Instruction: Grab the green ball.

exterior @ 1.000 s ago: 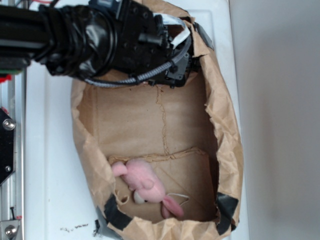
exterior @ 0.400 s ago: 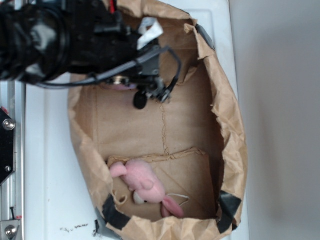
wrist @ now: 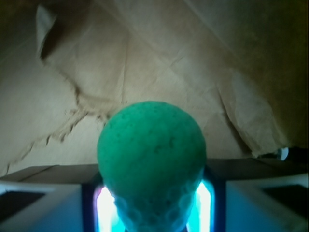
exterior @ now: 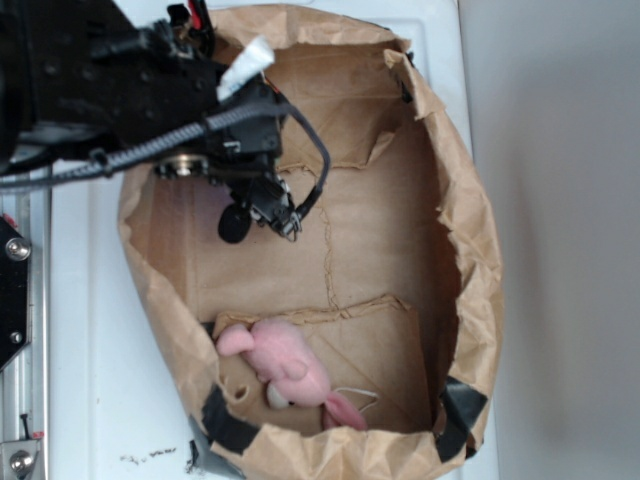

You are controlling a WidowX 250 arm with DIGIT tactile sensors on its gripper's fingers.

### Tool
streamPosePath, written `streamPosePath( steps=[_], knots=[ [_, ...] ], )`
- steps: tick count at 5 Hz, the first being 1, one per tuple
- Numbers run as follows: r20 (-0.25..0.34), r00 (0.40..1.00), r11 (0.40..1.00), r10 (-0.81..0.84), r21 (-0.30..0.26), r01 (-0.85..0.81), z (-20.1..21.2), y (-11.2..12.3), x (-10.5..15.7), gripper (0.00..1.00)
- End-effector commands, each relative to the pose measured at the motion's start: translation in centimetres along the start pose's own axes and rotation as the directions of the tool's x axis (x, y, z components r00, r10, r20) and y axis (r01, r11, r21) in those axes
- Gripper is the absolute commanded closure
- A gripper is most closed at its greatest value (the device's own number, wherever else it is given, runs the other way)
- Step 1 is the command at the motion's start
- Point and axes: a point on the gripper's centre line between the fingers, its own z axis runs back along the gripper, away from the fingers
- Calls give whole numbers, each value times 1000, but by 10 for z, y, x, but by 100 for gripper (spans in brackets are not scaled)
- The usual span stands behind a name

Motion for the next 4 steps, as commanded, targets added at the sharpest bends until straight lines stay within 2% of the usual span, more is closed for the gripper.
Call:
streamPosePath(
  steps=[1, 2, 3, 4],
  knots=[
    [53, 914, 915, -403, -9, 404, 44, -39, 24, 100],
    [32, 858, 856, -512, -61, 513, 62, -42, 20, 100],
    [-28, 781, 779, -624, -107, 618, 82, -42, 21, 100],
    [-50, 771, 771, -635, -112, 627, 96, -40, 27, 100]
  ],
)
